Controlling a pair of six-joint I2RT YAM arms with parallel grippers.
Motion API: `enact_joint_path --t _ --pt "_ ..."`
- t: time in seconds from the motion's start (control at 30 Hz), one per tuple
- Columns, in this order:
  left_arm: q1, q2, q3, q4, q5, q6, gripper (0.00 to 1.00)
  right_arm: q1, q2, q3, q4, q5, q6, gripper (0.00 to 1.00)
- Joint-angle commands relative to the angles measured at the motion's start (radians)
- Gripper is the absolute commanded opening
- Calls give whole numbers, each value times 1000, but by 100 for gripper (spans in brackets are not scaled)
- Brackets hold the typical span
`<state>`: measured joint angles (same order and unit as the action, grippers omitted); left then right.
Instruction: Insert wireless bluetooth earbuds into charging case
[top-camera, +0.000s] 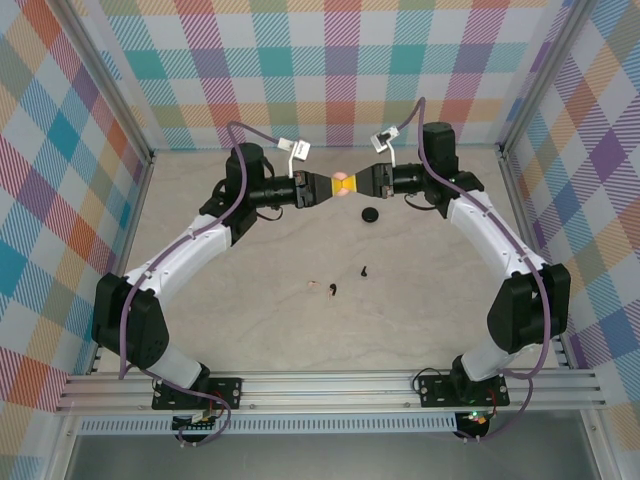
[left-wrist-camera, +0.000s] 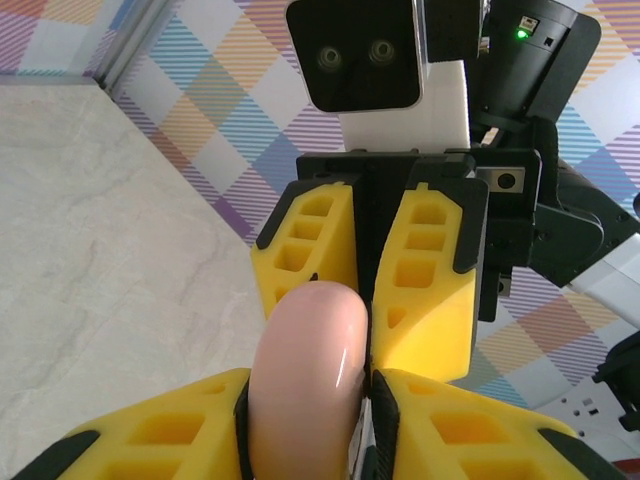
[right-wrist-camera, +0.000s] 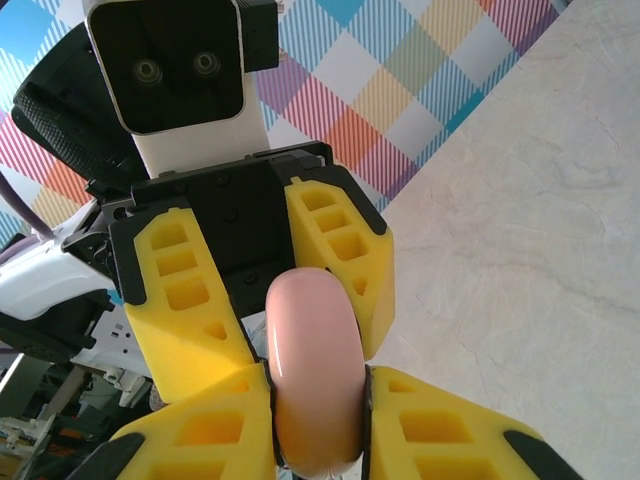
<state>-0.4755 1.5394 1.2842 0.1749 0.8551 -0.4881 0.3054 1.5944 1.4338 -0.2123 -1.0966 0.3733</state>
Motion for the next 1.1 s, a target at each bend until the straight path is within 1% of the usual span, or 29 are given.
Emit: enact_joint_path --t 0.0,0.13,0.33,0.5,0.83,0.93,1.07 --pt "-11 -12 35 -67 84 54 36 12 4 39 -27 -35 -52 21" --pt "-9 -8 48 -103 91 74 36 13 5 47 -60 -53 -79 21" --pt "-9 7 69 -130 114 83 36 26 14 80 -159 -77 -158 21" --pt "-10 17 79 -142 130 89 36 32 22 85 -166 -74 -162 22" --pt "-11 18 90 -191 126 119 42 34 22 89 -171 -52 -162 23" --pt "-11 20 91 -196 124 123 41 34 21 91 -172 -49 -161 24" --pt "-10 24 98 -218 121 136 35 35 16 90 -173 -32 -162 24"
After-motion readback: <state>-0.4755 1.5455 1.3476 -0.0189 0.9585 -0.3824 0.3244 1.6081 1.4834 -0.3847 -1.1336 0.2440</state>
